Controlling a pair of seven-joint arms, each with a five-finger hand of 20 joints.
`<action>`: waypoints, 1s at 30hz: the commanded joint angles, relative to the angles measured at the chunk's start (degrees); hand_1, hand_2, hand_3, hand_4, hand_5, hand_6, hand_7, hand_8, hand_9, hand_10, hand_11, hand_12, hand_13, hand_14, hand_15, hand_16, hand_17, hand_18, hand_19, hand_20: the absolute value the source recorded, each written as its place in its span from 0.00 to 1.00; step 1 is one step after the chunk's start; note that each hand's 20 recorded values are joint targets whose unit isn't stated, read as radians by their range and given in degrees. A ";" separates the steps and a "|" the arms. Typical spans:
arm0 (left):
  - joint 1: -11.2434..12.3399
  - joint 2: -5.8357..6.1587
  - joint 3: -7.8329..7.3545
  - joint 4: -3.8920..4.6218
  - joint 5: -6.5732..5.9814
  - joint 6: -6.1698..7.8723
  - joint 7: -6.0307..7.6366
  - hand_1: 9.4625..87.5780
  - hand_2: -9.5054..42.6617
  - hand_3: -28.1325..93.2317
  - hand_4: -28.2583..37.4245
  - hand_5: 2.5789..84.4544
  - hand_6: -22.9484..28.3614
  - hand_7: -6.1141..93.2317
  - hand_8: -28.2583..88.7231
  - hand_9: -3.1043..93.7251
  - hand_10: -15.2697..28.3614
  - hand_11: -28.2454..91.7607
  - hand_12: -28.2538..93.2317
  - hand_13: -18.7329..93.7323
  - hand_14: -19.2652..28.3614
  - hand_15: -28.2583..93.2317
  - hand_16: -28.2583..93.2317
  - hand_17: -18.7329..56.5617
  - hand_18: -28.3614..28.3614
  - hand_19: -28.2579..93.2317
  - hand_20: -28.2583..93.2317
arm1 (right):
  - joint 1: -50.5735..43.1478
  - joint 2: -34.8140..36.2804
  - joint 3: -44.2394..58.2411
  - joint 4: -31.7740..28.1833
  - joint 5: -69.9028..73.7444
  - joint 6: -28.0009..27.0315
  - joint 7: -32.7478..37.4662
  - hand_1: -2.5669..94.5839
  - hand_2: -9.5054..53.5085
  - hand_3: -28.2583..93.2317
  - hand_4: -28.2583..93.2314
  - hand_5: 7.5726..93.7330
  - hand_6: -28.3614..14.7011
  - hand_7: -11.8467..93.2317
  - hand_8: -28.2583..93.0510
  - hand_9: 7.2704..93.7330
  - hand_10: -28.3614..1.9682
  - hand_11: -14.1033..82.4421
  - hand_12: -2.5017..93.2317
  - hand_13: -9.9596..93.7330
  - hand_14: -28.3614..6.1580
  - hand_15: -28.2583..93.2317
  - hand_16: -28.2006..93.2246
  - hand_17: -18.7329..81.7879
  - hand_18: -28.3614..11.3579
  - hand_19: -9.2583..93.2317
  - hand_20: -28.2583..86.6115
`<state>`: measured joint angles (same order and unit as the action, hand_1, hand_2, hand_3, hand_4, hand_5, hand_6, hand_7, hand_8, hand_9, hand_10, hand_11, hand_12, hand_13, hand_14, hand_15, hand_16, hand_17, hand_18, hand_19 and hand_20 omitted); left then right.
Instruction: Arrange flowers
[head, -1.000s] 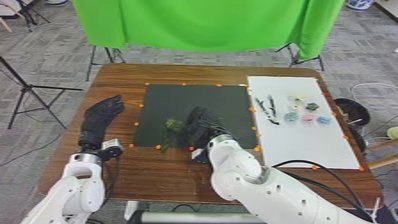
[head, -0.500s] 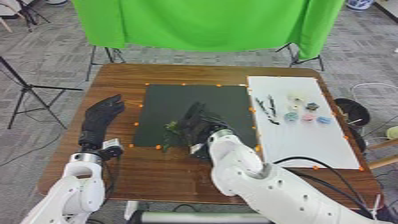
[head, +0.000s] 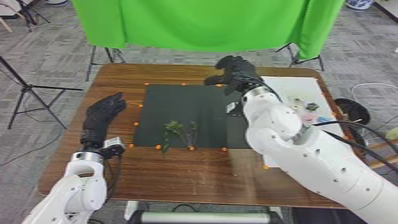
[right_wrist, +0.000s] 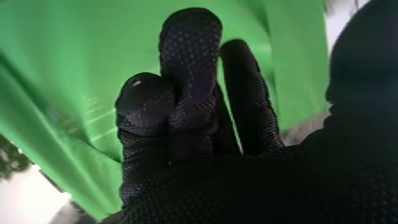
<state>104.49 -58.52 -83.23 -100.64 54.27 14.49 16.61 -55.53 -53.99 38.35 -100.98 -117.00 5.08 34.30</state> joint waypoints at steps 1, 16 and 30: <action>0.67 -0.80 -0.03 -0.84 -0.02 -0.64 0.33 0.22 0.09 0.83 0.04 0.57 0.48 0.23 0.17 0.52 0.65 0.40 0.32 0.51 0.73 0.39 0.21 0.38 0.71 0.33 0.37 | 0.70 6.36 2.51 4.03 1.49 -6.05 3.43 0.29 0.00 0.75 0.16 0.45 0.61 0.23 0.19 0.48 0.28 0.22 0.24 0.79 0.46 0.69 0.48 0.73 0.31 0.96 0.58; 4.92 -0.94 -3.17 -2.75 -0.47 0.05 0.15 0.22 0.09 0.82 0.04 0.57 0.49 0.23 0.17 0.52 0.64 0.40 0.32 0.51 0.73 0.39 0.21 0.38 0.71 0.33 0.37 | -11.16 12.18 7.55 2.09 0.32 -16.12 7.26 0.28 0.00 0.72 0.12 0.41 0.62 0.21 0.19 0.43 0.23 0.20 0.23 0.80 0.46 0.69 0.47 0.72 0.31 0.95 0.59; 6.05 -1.94 -4.01 -3.11 -0.83 0.67 -0.17 0.22 0.10 0.82 0.04 0.57 0.48 0.23 0.17 0.52 0.65 0.40 0.32 0.51 0.73 0.39 0.21 0.38 0.71 0.33 0.37 | -13.90 11.20 6.22 4.33 -0.20 -4.82 7.35 0.33 0.00 0.74 0.13 0.46 0.62 0.23 0.19 0.49 0.27 0.22 0.23 0.83 0.51 0.71 0.47 0.75 0.35 0.95 0.60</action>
<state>110.00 -59.81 -87.03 -103.52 53.92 14.54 16.77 -68.15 -42.29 46.66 -99.13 -115.97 -9.45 41.29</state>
